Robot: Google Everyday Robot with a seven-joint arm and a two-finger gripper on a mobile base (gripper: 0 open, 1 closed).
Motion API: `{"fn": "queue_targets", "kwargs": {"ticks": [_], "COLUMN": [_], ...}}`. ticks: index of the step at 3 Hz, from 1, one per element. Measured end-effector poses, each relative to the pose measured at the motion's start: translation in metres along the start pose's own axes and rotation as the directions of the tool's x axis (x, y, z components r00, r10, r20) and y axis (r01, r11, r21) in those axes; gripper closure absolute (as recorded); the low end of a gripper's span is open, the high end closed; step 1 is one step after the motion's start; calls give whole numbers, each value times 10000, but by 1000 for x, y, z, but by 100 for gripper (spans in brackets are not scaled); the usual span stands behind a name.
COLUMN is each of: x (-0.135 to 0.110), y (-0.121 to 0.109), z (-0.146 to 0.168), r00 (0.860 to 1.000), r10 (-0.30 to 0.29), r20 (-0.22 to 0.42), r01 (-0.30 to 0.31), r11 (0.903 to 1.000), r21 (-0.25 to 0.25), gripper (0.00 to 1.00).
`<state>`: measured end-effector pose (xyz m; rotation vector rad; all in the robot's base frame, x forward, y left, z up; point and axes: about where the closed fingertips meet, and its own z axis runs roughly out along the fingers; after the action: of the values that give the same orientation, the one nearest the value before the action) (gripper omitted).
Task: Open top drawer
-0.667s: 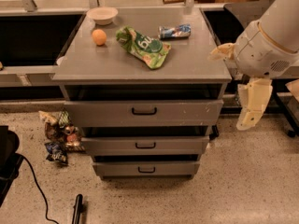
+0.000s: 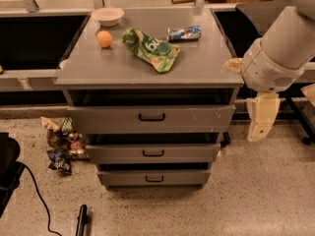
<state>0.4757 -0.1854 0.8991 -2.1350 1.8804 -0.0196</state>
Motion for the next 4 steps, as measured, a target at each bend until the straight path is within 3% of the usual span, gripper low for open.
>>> {"fn": "queue_targets", "kwargs": {"ticks": [1, 2, 3, 4], "x": [32, 52, 52, 53], "y": [-3, -6, -6, -10], "z": [34, 89, 90, 114], "r00": [9998, 9977, 9977, 9965], "r10": [59, -344, -346, -484], "r20": [-174, 586, 587, 676], "r01": [-60, 355, 357, 509], "r11": [10000, 9992, 9992, 9981], "r21": [-70, -169, -171, -360], "gripper": [0, 0, 0, 0]}}
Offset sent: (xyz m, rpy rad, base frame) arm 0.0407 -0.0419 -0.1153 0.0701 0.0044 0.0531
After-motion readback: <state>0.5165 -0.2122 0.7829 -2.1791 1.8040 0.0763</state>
